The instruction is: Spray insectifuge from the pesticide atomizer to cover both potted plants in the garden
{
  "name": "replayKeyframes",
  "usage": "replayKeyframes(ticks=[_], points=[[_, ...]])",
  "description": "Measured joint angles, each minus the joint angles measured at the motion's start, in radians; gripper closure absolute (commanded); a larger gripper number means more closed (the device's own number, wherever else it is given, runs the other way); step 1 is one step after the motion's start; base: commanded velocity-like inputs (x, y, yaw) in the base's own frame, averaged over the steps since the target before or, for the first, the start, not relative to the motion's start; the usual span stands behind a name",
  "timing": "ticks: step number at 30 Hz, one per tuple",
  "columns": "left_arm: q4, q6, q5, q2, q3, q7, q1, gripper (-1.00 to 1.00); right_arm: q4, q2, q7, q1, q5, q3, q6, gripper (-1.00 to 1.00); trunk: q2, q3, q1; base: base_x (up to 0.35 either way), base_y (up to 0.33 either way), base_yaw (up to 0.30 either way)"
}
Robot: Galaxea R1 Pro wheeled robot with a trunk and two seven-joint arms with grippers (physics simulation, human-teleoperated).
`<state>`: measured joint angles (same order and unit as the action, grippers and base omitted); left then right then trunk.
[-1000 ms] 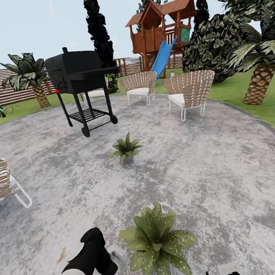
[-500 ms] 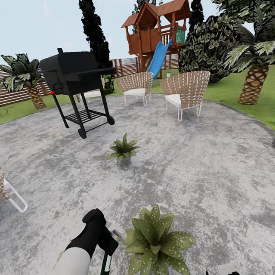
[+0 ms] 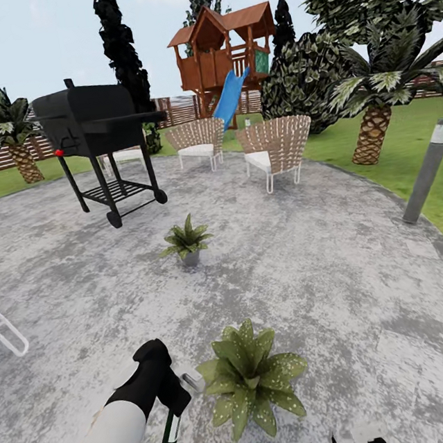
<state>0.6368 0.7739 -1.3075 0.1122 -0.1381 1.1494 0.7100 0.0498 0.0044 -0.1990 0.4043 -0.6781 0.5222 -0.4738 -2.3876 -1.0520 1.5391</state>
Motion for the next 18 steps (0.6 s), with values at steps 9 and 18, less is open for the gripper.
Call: replayKeyframes(ticks=[9, 18], points=[[-0.002, 0.000, 0.000, 0.000, 0.000, 0.000, -0.002, 1.00, 0.000, 0.000, 0.000, 0.000, 0.000, 0.000, 0.000, -1.00, 0.000, -0.011, 0.000, -0.030, 0.254, -0.180], [-0.001, 0.015, 0.004, 0.024, 0.064, 0.000, 0.012, 1.00, 0.000, 0.000, -0.001, 0.000, 0.000, -0.001, 0.000, -1.00, 0.000, -0.013, 0.000, 0.000, 0.009, -0.014]])
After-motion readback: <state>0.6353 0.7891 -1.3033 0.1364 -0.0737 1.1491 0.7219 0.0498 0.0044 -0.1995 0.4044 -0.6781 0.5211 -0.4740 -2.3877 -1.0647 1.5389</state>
